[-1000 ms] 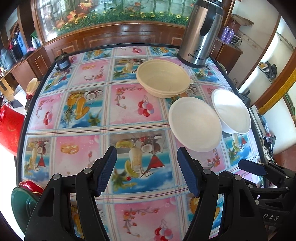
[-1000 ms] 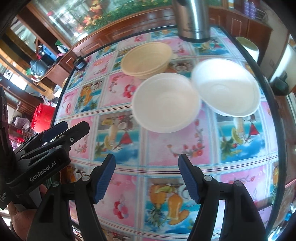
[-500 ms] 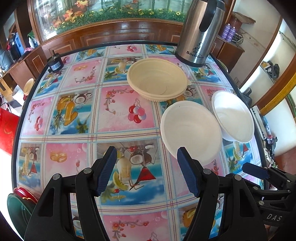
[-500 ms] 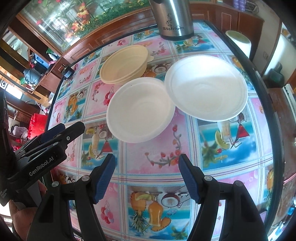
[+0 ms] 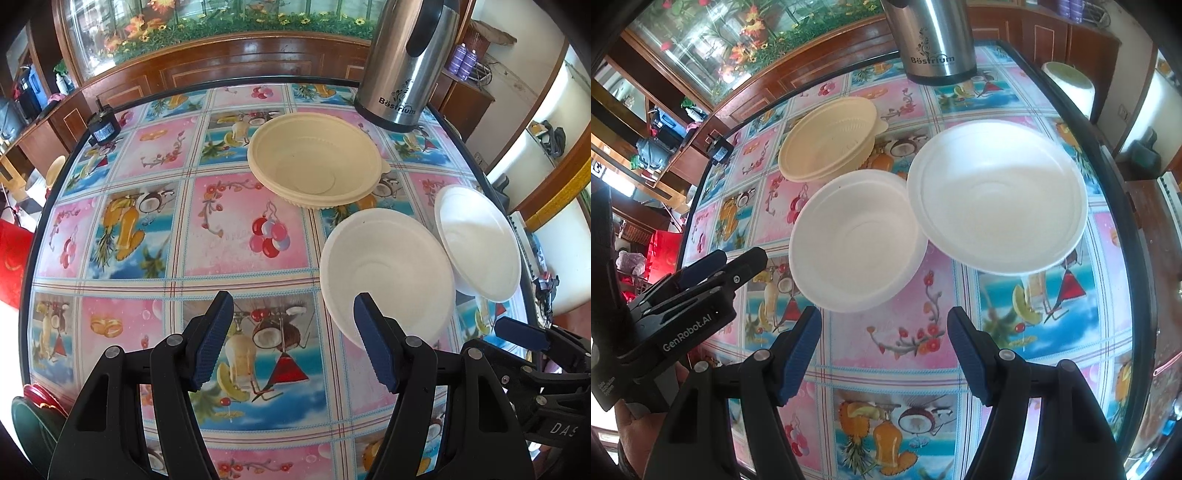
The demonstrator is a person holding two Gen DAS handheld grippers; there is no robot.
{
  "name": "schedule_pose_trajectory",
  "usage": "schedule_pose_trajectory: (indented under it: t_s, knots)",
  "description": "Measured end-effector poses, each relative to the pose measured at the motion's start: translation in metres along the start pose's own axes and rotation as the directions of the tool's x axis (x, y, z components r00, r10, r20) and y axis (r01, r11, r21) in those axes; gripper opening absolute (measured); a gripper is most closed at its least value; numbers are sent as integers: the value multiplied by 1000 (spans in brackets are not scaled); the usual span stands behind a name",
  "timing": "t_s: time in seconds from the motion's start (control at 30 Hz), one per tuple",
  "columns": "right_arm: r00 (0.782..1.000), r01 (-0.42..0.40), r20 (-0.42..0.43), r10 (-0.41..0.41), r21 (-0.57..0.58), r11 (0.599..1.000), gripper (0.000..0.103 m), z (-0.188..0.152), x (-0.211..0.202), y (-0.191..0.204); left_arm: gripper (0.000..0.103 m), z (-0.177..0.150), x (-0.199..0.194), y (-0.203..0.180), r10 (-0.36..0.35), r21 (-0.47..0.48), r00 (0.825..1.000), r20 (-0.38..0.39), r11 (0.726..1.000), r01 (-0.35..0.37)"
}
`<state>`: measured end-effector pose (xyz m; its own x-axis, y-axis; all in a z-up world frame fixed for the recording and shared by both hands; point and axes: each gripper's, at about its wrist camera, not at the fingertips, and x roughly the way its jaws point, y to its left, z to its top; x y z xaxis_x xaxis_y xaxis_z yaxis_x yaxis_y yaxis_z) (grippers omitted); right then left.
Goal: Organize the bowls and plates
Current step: 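Move both grippers toward the rim of the cream plastic bowl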
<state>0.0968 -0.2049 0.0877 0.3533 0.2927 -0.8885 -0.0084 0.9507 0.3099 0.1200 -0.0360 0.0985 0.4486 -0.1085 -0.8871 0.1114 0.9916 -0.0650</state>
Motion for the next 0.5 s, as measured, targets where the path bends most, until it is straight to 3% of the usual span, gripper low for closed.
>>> schedule_pose_trajectory:
  t_s: [0.5]
  knots:
    - [1000,7,31,-5,-75,997,71,65,26,5,68,50,29,16,45,-52,999,26,998,-44]
